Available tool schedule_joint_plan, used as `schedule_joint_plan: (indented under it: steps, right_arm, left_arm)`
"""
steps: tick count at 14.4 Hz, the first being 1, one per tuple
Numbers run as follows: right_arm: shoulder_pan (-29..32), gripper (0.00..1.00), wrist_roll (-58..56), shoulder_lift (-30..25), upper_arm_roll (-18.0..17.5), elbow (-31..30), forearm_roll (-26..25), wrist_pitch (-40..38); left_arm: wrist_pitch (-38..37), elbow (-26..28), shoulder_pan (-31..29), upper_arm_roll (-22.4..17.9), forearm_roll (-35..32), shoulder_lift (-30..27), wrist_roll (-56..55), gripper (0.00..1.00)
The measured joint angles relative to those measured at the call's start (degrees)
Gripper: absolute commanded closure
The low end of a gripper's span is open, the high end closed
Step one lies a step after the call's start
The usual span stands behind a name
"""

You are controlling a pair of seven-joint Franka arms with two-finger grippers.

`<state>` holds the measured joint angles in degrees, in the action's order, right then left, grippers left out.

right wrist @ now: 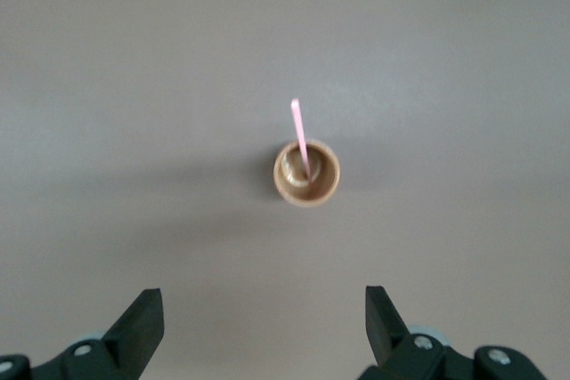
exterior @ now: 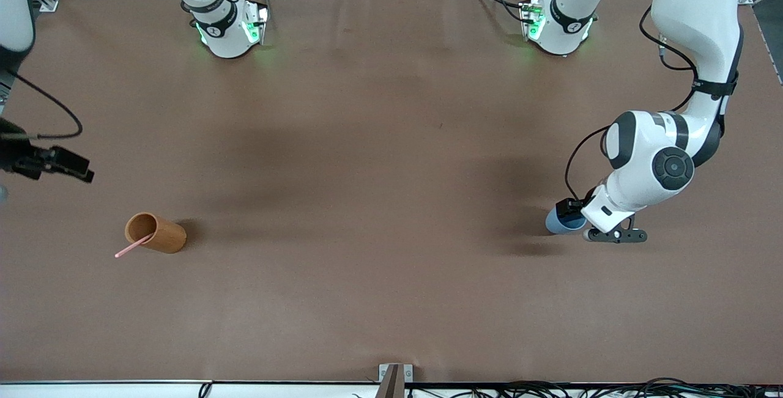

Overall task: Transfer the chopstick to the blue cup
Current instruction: 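Grasp the blue cup with the left gripper while the right gripper reaches the stick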

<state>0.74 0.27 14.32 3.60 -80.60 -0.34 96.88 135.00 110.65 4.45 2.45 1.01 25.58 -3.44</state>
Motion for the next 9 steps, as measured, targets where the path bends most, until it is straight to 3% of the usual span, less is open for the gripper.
schedule_joint_plan:
  steps: [2, 6, 9]
  right_arm:
    - [0.03, 0.04, -0.21, 5.74, 0.6, 5.22, 0.0, 0.26]
    - [0.26, 0.12, -1.29, 17.31, 1.7, 14.05, 0.0, 2.66]
    - [0.67, 0.26, -1.81, 22.28, 2.54, 15.66, 0.0, 5.78]
  left_arm:
    - [0.01, 0.1, -0.03, -0.01, 0.0, 0.22, 0.1, 0.99]
    - [0.02, 0.21, 0.0, 0.0, 0.0, 0.41, 0.3, 1.0]
    - [0.19, -1.45, 0.1, 0.94, 0.0, 0.4, -1.3, 1.0]
